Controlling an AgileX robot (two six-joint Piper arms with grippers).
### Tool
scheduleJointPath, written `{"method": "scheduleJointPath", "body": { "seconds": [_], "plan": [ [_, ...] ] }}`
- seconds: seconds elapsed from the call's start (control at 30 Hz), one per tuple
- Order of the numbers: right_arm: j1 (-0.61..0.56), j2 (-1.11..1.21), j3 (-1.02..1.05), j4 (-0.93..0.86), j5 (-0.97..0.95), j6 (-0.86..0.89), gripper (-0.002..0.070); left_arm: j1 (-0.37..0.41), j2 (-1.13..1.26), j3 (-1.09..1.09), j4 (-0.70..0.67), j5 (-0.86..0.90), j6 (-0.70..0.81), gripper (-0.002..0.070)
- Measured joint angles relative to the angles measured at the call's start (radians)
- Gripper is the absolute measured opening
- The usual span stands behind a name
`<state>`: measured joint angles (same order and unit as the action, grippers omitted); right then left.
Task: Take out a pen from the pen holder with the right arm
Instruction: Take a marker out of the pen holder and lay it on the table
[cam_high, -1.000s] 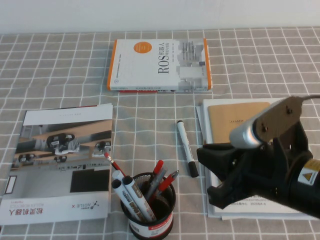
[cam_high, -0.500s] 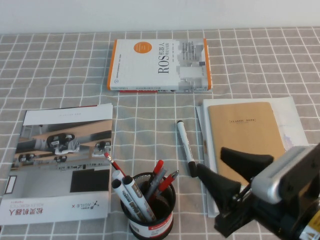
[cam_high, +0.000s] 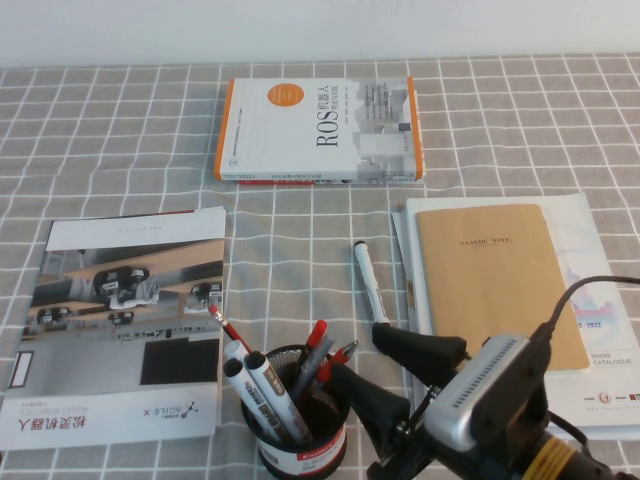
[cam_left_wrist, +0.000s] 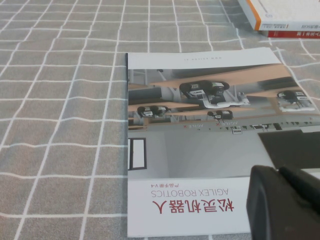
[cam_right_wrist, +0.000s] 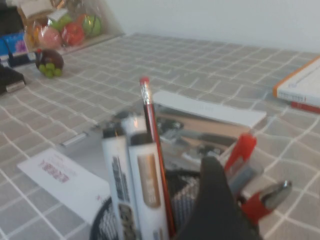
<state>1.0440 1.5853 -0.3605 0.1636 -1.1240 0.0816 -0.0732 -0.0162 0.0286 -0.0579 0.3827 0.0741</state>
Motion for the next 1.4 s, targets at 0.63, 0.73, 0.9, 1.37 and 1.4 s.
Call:
{"method": "scheduleJointPath", "body": {
  "seconds": [0.63,0.73,0.9,1.37,1.4],
  "plan": [
    [0.000,0.068,-0.016,0.063,-0.007,0.047,0.0377,0.000,0.000,0.000,0.000,0.000,0.000,-0.0003],
    [0.000,0.070,-0.027,0.063,-0.007,0.049,0.0377,0.000,0.000,0.000,0.000,0.000,0.000,-0.0003],
    [0.000,0.083,-0.044,0.063,-0.012,0.051,0.0377,0.000,0.000,0.000,0.000,0.000,0.000,-0.0003],
    [0.000,0.125,-0.083,0.079,-0.012,0.055,0.0377,0.000,0.000,0.000,0.000,0.000,0.000,-0.0003],
    [0.000,0.128,-0.083,0.081,-0.012,0.055,0.0377,0.000,0.000,0.000,0.000,0.000,0.000,-0.0003]
  ]
}}
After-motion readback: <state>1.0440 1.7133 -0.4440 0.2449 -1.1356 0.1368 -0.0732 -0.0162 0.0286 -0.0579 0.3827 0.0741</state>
